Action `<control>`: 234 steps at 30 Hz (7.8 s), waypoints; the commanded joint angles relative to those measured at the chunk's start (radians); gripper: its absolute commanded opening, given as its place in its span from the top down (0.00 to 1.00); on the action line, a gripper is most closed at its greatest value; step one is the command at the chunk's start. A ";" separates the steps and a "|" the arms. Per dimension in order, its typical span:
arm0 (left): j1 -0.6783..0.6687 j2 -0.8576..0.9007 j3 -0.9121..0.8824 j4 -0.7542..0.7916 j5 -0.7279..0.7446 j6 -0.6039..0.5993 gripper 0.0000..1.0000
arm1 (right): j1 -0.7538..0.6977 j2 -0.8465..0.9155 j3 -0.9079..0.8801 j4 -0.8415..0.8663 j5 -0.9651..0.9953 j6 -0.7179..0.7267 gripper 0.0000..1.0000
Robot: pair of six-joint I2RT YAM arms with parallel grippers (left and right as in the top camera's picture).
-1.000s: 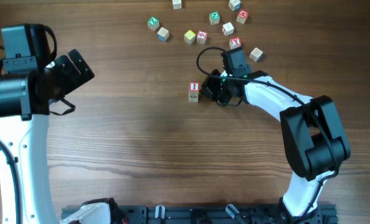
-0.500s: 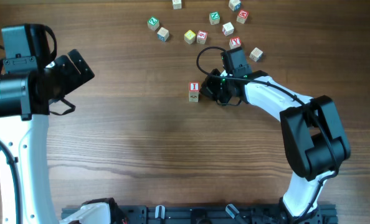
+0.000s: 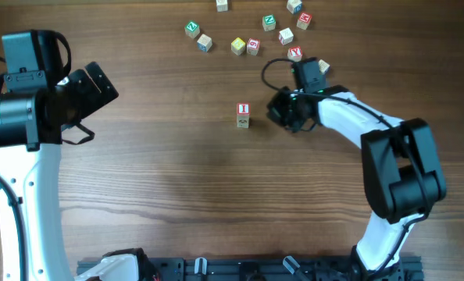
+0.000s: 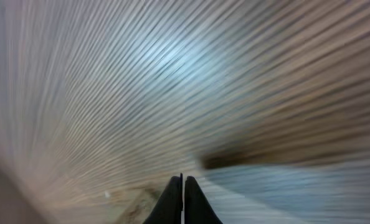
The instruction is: Form a tower
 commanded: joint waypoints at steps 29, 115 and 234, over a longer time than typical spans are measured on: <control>0.004 -0.014 -0.001 0.003 -0.005 -0.010 0.00 | 0.355 0.298 0.965 -0.872 0.491 -0.493 0.22; 0.004 -0.014 -0.001 0.003 -0.005 -0.010 0.00 | 0.329 0.442 0.908 -0.887 0.352 -0.394 0.28; 0.010 -0.026 -0.003 -0.017 -0.057 0.031 0.00 | -0.294 -1.963 -1.165 0.361 0.342 -0.515 0.00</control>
